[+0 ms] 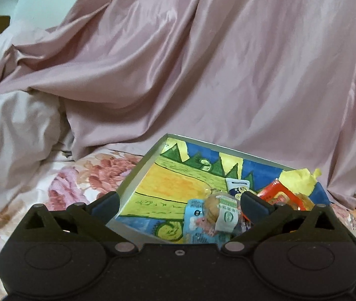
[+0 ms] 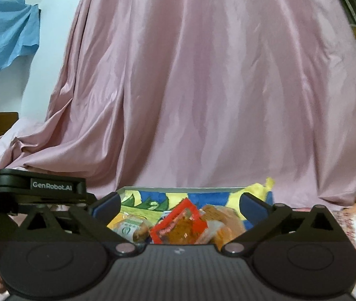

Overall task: Organize snacks
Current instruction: 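Open both tools to drop the biscuit and orange packet into the tray, then withdraw both tools back toward the remaining snacks beside the tray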

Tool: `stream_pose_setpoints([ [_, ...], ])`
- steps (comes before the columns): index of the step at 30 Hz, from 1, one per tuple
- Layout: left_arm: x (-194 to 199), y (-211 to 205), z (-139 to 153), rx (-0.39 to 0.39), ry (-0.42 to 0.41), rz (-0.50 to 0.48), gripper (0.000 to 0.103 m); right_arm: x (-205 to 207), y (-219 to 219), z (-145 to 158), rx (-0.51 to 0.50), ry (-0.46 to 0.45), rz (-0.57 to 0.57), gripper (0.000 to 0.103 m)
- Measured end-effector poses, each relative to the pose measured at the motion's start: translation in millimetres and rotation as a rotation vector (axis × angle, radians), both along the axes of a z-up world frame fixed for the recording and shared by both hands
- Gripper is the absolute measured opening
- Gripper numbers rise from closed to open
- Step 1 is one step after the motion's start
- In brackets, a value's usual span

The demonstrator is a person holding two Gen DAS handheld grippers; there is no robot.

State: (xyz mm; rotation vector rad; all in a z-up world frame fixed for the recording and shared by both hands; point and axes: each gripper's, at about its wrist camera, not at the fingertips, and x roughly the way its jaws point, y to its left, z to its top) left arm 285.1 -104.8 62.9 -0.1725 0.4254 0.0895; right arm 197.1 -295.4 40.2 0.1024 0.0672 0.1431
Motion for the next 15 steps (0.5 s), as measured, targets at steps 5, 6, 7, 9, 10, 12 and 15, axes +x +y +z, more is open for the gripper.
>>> stream_pose_setpoints([
  [5, -30, 1, 0, 0.012, -0.036, -0.019, 0.102, -43, -2, -3, 0.044, 0.009, -0.048, 0.103],
  [6, -36, 2, 0, 0.011, -0.041, -0.019, 0.102, -50, -3, -4, 0.050, 0.013, -0.054, 0.103],
  [7, -42, 2, 0, 0.011, -0.042, -0.017, 0.102, -58, -4, -6, 0.057, 0.018, -0.062, 0.103],
  [9, -53, 2, 0, 0.009, -0.040, -0.017, 0.102, -73, -7, -8, 0.075, 0.037, -0.080, 0.103],
  [10, -59, 3, 0, 0.007, -0.038, -0.021, 0.102, -79, -8, -9, 0.087, 0.050, -0.089, 0.103],
  [12, -73, 3, 1, 0.009, -0.044, -0.033, 0.102, -92, -12, -10, 0.113, 0.073, -0.101, 0.103],
  [15, -94, 4, -1, 0.026, -0.049, -0.065, 0.102, -113, -15, -13, 0.140, 0.118, -0.123, 0.103],
])
